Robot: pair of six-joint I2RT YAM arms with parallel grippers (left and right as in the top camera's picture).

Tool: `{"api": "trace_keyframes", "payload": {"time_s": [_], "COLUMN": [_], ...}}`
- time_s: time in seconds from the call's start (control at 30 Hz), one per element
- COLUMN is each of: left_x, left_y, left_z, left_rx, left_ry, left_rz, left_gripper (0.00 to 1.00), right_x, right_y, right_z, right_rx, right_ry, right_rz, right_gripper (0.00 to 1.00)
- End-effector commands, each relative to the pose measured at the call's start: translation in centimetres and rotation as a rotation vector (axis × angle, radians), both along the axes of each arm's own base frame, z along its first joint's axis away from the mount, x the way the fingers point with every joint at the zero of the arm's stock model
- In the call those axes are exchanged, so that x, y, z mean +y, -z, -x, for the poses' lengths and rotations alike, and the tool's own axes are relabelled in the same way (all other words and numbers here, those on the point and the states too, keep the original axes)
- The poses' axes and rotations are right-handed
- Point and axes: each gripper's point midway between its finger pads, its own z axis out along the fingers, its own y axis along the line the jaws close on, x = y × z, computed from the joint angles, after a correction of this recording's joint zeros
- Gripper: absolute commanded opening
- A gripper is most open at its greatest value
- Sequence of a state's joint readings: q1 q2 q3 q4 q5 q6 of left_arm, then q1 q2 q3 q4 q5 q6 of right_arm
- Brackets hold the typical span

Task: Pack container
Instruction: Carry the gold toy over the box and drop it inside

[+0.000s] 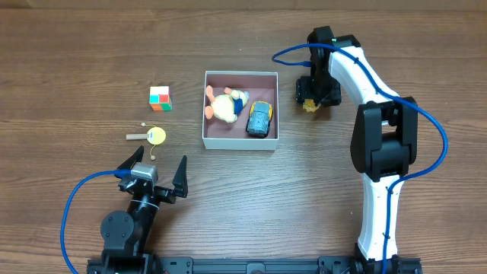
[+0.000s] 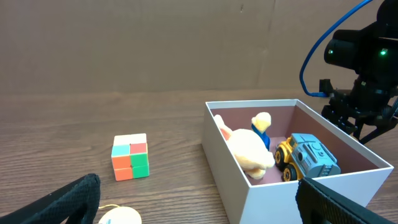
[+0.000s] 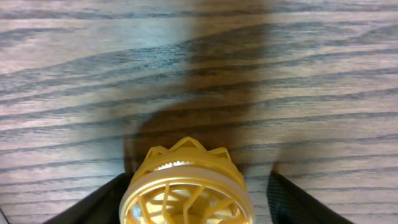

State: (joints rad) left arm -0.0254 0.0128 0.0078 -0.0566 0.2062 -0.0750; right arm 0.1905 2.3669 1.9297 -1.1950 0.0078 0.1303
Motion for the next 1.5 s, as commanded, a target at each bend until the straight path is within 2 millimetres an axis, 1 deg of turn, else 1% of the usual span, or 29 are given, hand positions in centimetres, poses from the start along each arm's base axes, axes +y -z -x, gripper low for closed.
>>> {"api": "trace_keyframes", "payload": {"time_s": [0.0, 0.17, 0.27, 0.37, 0.53, 0.6, 0.67, 0.83, 0.87, 0.9, 1.0, 1.03, 1.1, 1.17, 1.23, 1.33, 1.47], "left_x": [0.1, 0.1, 0.1, 0.1, 0.1, 0.1, 0.1, 0.1, 0.1, 0.1, 0.1, 0.1, 0.1, 0.1, 0.1, 0.1, 0.1], "left_y": [-0.1, -0.1, -0.1, -0.1, -0.1, -0.1, -0.1, -0.1, -0.1, -0.1, -0.1, -0.1, -0.1, -0.1, -0.1, -0.1, -0.1], "left_z": [0.0, 0.0, 0.0, 0.0, 0.0, 0.0, 0.0, 0.0, 0.0, 0.0, 0.0, 0.0, 0.0, 0.0, 0.0, 0.0, 0.0], "left_rx": [-0.008, -0.008, -0.008, -0.008, -0.008, -0.008, -0.008, -0.008, -0.008, -0.008, -0.008, -0.008, -0.008, -0.008, -0.008, -0.008, -0.008], "left_ry": [-0.001, -0.001, -0.001, -0.001, -0.001, -0.001, -0.001, -0.001, -0.001, -0.001, -0.001, -0.001, -0.001, -0.001, -0.001, -0.001, -0.001], "left_rz": [-0.007, -0.007, -0.007, -0.007, -0.007, -0.007, -0.007, -0.007, -0.007, -0.007, -0.007, -0.007, -0.007, -0.007, -0.007, -0.007, -0.007], "left_gripper": [1.0, 1.0, 1.0, 1.0, 1.0, 1.0, 1.0, 1.0, 1.0, 1.0, 1.0, 1.0, 1.0, 1.0, 1.0, 1.0, 1.0], "right_x": [-0.6, -0.8, -0.8, -0.7, -0.7, -0.6, -0.6, -0.4, 0.1, 0.5, 2.5, 3.6, 5.6, 7.7, 9.5, 11.6, 14.4], "right_y": [1.0, 0.9, 0.4, -0.5, -2.0, -2.6, -3.4, -7.4, -9.4, -10.4, -13.0, -14.0, -15.2, -15.9, -15.9, -15.9, -16.1], "right_z": [0.4, 0.4, 0.4, 0.1, -0.3, -0.4, -0.5, -0.9, -0.8, -0.6, -0.1, 0.0, 0.4, 1.1, 1.8, 2.3, 2.6], "right_rx": [0.019, 0.019, 0.021, 0.019, 0.011, 0.009, 0.005, -0.015, -0.026, -0.032, -0.05, -0.067, -0.098, -0.115, -0.122, -0.146, -0.188], "right_ry": [0.041, 0.046, 0.046, 0.046, 0.046, 0.047, 0.046, 0.051, 0.04, 0.034, 0.006, -0.013, -0.056, -0.106, -0.157, -0.213, -0.267], "right_rz": [0.029, 0.041, 0.041, 0.04, 0.039, 0.038, 0.038, 0.033, 0.03, 0.026, -0.018, -0.034, -0.055, -0.056, -0.042, -0.017, -0.036], "right_gripper": [0.64, 0.63, 0.62, 0.52, 0.5, 0.47, 0.47, 0.46, 0.46, 0.47, 0.47, 0.47, 0.47, 0.47, 0.47, 0.48, 0.48]}}
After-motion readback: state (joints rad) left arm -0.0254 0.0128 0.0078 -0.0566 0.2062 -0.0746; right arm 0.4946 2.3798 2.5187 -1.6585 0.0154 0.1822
